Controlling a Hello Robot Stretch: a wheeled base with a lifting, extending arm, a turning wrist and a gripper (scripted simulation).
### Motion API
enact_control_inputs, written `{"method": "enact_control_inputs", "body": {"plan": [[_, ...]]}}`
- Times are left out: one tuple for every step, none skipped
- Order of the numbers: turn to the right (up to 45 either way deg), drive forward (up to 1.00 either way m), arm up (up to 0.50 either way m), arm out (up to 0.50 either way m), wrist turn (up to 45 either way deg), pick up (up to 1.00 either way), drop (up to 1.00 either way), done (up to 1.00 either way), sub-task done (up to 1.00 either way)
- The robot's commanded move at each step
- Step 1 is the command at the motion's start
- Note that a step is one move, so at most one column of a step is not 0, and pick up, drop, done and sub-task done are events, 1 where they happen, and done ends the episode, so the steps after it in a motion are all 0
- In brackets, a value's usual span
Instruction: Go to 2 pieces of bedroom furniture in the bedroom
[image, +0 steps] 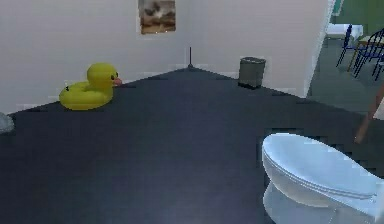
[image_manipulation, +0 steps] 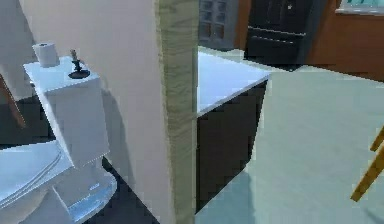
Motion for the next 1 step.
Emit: {"method": "enact_control_inputs", "body": {"plan": [[0.0,0.25,0.00,0.00,0.0,0.00,0.00,0.00,0.00]]}}
